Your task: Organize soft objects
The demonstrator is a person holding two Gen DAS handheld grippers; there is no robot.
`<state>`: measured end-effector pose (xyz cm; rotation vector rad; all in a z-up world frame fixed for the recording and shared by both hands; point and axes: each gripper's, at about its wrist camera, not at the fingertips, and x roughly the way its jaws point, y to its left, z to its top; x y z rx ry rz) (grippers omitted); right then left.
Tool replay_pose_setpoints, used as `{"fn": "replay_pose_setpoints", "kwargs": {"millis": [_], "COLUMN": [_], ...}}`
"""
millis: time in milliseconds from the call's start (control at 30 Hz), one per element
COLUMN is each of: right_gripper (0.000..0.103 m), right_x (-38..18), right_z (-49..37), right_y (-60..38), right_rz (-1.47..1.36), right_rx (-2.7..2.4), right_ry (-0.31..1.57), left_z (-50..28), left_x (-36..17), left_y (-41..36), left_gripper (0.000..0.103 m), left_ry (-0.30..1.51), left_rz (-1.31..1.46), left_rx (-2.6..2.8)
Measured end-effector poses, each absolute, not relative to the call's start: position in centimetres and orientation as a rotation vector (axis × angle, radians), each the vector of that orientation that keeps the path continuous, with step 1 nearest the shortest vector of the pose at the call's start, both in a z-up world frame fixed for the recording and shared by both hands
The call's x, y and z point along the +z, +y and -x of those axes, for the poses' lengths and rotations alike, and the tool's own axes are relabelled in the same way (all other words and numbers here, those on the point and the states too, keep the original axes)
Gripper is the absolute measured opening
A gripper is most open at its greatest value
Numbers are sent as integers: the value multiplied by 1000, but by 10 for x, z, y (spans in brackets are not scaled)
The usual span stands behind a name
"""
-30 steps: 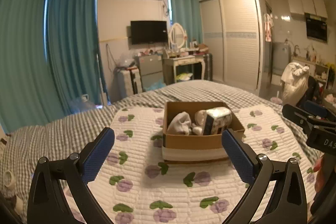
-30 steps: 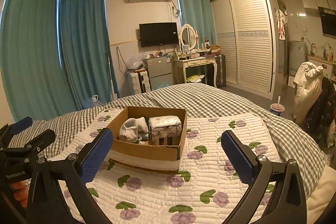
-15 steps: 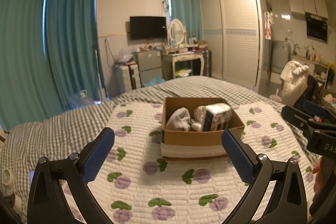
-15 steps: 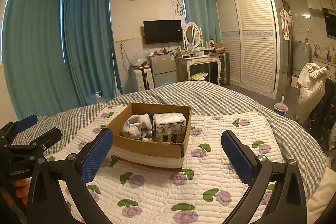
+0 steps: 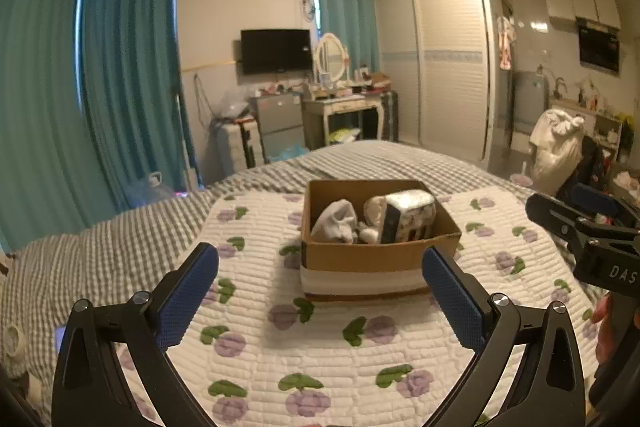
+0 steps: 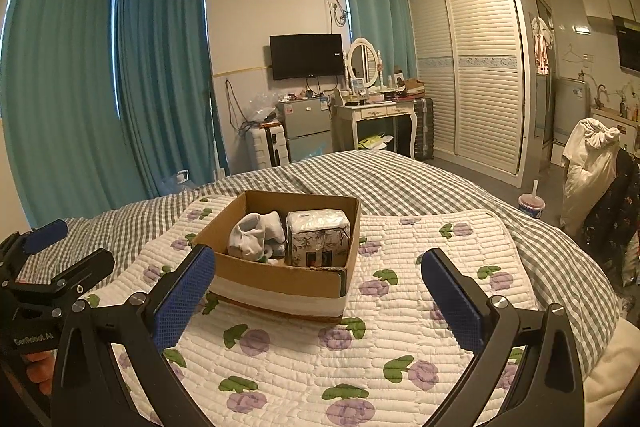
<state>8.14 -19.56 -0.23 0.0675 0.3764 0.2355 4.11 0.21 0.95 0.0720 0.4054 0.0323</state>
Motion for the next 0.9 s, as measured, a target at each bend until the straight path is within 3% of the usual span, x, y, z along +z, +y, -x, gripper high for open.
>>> {"fn": "replay_pose_setpoints", "kwargs": {"millis": [900], "right_gripper": [103], "right_x": [-6], "right_z": [-81], "right_y": [-191], "right_rz": [-63], "right_rx": [235], "right_ry": [387], "left_z": [-43], "left_x": [5], "left_y": [6], "left_gripper": [103], "left_ry": [430], "left_rz": [-69], "left_rx": [30]}}
